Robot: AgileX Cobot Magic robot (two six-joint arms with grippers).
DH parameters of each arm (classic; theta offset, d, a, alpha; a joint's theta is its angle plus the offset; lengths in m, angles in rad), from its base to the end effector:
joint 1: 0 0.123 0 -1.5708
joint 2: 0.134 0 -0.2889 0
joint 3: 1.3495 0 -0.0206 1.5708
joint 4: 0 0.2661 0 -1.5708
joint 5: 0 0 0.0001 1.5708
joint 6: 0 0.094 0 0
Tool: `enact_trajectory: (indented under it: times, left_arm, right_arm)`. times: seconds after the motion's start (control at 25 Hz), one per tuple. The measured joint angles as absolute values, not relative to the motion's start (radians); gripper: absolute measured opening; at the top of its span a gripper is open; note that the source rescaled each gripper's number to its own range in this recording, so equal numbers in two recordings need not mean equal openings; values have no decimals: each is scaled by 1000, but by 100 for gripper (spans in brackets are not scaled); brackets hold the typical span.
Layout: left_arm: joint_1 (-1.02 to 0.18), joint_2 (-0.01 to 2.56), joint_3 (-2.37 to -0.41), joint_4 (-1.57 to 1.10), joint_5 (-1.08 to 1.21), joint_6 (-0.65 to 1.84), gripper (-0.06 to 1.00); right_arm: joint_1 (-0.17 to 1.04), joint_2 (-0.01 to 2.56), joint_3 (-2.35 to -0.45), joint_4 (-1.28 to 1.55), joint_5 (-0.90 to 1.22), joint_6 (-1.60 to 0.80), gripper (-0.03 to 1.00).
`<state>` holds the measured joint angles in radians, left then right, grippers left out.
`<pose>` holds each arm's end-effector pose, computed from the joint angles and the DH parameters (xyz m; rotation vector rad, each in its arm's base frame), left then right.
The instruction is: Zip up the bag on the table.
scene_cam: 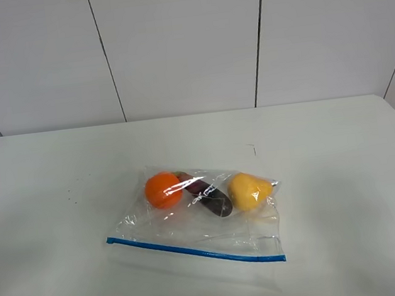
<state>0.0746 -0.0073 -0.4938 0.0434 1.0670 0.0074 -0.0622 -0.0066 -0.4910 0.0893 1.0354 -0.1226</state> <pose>0.0064 0.0041 0.2810 -0.0711 2.0490 0.1030 0.0088 0.0067 0.2830 -0.0636 2.0171 -0.0108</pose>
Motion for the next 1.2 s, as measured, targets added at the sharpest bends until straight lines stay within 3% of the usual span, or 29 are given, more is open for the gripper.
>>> enact_trajectory:
  times: [1.2]
  left_arm:
    - [75,-7,-494,43,1067,7,93]
  right_arm:
    - [-62,-7,-491,89,1034,-122,100]
